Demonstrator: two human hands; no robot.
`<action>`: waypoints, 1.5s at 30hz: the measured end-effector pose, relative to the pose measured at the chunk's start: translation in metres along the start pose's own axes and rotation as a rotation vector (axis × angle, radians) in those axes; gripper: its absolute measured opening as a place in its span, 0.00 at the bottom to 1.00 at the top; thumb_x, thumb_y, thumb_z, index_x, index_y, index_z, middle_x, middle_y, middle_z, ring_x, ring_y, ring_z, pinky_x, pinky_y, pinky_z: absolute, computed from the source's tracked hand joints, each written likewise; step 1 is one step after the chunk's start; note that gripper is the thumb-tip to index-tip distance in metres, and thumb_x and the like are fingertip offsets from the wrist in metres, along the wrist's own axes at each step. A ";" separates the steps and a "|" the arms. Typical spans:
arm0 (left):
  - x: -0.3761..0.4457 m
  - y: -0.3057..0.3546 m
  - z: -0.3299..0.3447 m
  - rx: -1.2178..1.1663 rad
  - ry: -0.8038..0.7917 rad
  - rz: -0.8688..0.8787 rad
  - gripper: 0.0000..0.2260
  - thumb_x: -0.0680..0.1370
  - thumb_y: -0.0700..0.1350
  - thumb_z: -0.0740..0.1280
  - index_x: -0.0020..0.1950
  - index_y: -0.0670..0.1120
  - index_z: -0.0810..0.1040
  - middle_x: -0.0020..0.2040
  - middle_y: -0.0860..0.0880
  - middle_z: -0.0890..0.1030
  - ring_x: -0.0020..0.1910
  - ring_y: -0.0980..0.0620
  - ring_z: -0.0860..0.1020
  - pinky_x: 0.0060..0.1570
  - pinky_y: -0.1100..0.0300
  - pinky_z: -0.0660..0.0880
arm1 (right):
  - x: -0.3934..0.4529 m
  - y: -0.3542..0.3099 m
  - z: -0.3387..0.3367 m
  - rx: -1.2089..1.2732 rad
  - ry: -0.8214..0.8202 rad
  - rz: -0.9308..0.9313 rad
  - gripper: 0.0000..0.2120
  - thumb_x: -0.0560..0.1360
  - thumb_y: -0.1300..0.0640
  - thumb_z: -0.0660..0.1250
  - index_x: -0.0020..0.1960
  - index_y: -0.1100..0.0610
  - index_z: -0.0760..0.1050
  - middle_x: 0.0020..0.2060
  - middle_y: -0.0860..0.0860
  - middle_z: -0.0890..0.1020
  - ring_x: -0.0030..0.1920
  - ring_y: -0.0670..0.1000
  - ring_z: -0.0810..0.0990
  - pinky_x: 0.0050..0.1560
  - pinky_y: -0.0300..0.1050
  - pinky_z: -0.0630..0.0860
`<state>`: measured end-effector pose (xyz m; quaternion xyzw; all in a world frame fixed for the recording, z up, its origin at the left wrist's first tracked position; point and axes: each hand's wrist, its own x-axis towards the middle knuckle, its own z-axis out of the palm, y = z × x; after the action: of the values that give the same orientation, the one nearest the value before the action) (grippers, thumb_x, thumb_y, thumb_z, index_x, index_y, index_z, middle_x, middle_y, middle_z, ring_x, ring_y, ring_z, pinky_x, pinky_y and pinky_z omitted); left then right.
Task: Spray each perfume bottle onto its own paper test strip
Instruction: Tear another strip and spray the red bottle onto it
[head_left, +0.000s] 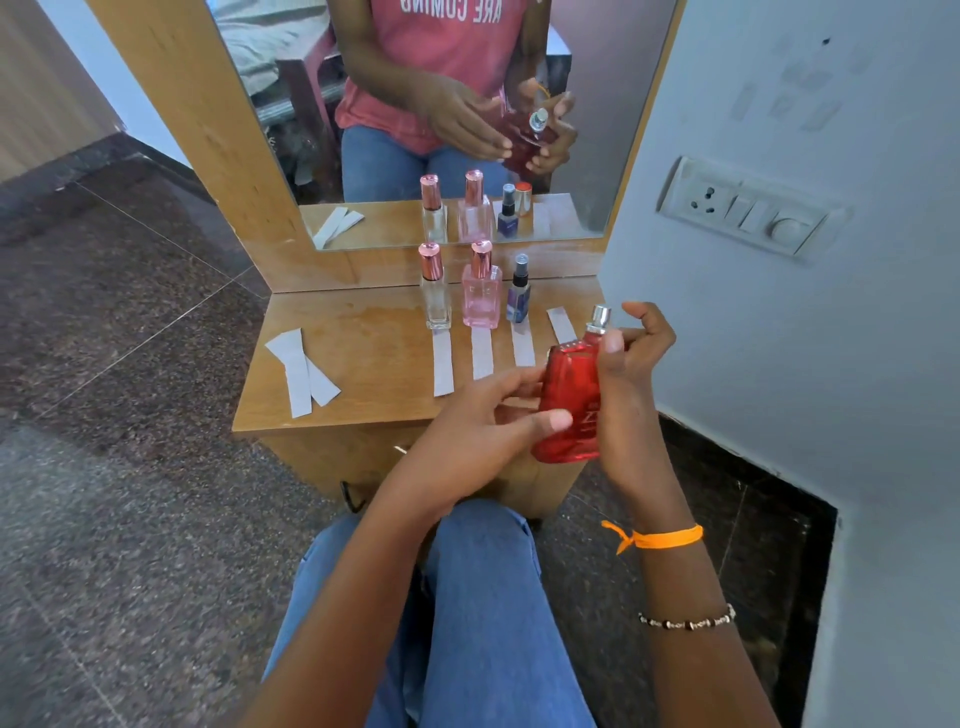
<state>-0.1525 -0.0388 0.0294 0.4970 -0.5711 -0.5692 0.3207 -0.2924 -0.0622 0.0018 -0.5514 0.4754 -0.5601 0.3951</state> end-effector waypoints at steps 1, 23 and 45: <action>-0.002 -0.003 0.002 -0.003 0.073 0.001 0.18 0.71 0.47 0.73 0.60 0.55 0.77 0.54 0.55 0.81 0.54 0.59 0.79 0.55 0.62 0.76 | -0.002 -0.002 0.003 -0.010 -0.036 -0.001 0.21 0.67 0.24 0.51 0.56 0.30 0.56 0.51 0.42 0.70 0.52 0.40 0.76 0.53 0.36 0.74; -0.028 -0.032 -0.021 -0.023 0.441 0.046 0.15 0.74 0.39 0.69 0.52 0.58 0.76 0.49 0.58 0.81 0.51 0.60 0.78 0.54 0.48 0.78 | 0.022 -0.016 0.006 -0.499 -0.021 -0.095 0.10 0.73 0.68 0.65 0.52 0.58 0.74 0.44 0.55 0.82 0.47 0.53 0.80 0.50 0.46 0.77; -0.031 -0.038 -0.029 -0.267 0.205 0.109 0.14 0.75 0.38 0.67 0.61 0.47 0.77 0.51 0.50 0.83 0.48 0.57 0.82 0.40 0.69 0.76 | 0.030 -0.073 -0.006 -0.351 -0.584 -0.055 0.16 0.75 0.62 0.68 0.53 0.42 0.79 0.43 0.40 0.85 0.50 0.45 0.82 0.58 0.50 0.77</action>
<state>-0.1087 -0.0140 0.0026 0.4736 -0.4808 -0.5683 0.4707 -0.2952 -0.0730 0.0800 -0.7607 0.4163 -0.2989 0.3983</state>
